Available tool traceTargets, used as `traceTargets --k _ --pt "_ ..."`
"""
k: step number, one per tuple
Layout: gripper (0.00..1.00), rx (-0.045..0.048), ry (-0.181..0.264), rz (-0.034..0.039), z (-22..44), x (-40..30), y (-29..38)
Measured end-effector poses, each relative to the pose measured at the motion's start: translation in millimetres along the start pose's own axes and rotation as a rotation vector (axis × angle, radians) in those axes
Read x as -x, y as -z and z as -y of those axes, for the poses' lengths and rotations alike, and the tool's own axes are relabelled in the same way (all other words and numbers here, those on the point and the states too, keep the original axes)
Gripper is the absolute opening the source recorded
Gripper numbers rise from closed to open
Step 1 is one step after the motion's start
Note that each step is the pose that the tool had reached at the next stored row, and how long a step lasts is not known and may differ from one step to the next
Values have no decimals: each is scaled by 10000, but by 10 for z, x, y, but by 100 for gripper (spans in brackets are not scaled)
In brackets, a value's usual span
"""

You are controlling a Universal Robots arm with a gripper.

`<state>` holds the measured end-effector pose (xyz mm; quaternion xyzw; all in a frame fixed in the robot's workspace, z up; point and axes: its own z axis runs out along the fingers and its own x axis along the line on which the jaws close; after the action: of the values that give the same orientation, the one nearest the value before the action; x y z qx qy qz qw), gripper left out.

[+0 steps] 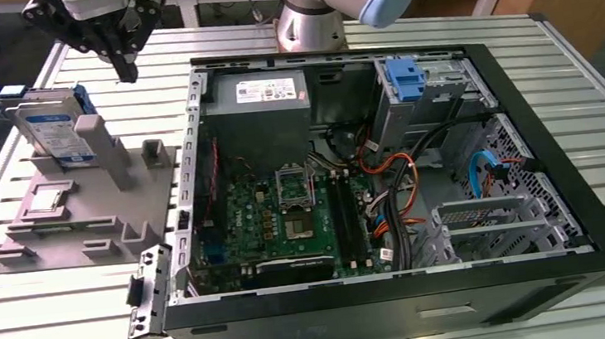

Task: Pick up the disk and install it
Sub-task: 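Reach for the disk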

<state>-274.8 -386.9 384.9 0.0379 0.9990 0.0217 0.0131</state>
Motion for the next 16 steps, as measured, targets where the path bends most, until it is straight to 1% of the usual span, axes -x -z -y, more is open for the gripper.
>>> traceTargets --k 1,2,12,14,16 --pt "10 1 0 1 -4 -15 -3" --pt "10 0 0 -1 -11 -45 -7" --pt "10 -1 0 0 -49 -202 -31" --pt "10 0 0 1 -54 -223 -33" --pt "10 0 1 0 -55 -227 -33"
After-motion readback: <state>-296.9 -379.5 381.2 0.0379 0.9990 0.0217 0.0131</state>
